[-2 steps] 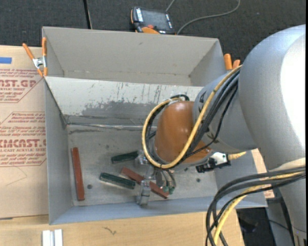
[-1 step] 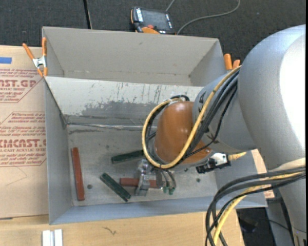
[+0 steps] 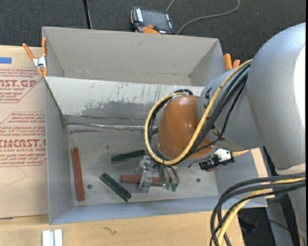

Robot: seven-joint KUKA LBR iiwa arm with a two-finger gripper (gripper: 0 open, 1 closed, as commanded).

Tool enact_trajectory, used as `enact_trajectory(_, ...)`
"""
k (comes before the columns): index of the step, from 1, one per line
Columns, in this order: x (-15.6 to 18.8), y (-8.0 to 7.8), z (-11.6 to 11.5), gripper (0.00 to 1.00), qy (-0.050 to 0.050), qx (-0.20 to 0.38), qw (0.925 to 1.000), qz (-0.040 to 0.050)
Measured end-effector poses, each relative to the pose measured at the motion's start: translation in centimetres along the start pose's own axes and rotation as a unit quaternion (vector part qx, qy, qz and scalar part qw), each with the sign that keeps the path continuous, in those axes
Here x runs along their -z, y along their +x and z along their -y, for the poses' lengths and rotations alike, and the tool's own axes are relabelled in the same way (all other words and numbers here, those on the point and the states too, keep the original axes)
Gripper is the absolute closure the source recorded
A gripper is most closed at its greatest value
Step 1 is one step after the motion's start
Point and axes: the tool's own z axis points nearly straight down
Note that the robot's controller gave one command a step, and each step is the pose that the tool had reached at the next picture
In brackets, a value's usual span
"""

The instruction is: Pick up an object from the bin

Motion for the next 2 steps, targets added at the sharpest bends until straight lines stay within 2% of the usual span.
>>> enact_trajectory(1,3.3,0.0,-0.1,1.00,0.000,0.000,1.0000,0.0004)
enact_trajectory(2,10.5,-0.2,-0.2,1.00,-0.001,0.001,1.0000,0.0030)
